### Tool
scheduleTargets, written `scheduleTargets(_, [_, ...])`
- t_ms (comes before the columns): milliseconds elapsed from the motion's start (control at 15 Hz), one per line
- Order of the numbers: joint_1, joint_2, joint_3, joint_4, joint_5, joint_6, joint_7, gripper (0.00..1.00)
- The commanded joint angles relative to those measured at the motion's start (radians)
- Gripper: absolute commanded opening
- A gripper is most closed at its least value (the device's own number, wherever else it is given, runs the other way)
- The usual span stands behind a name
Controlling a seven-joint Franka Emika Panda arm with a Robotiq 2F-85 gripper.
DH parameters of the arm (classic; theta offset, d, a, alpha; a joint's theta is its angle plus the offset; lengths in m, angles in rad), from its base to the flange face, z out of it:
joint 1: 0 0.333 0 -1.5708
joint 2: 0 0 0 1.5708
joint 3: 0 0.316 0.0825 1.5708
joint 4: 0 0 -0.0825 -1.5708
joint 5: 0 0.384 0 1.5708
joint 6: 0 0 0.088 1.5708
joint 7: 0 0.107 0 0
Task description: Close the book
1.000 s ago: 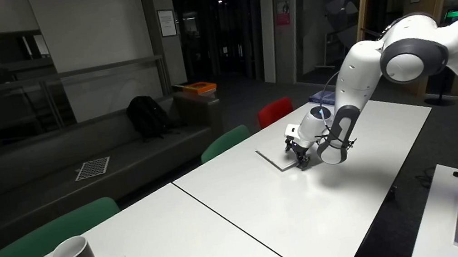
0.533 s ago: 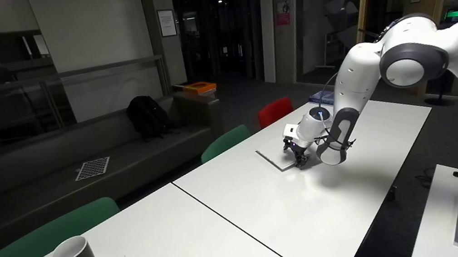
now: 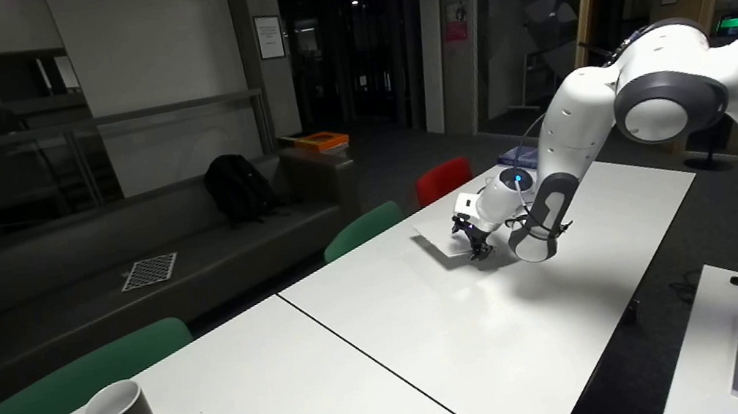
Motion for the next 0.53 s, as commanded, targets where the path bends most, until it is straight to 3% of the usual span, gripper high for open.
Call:
scheduleTargets(0, [0.048, -0.006, -0.057, -0.016, 0.006, 0.054, 0.026, 1.0])
scheduleTargets(267, [0.093, -0.002, -0.1, -0.031, 0.065, 0.088, 0.06, 1.0])
scheduleTargets(333, [0.108, -0.009, -0.111, -0.006, 0.084, 0.048, 0.072, 1.0])
scheduleTargets(467, [0.175, 0.019, -0.174, -0.001, 0.156, 0.048, 0.114, 1.0])
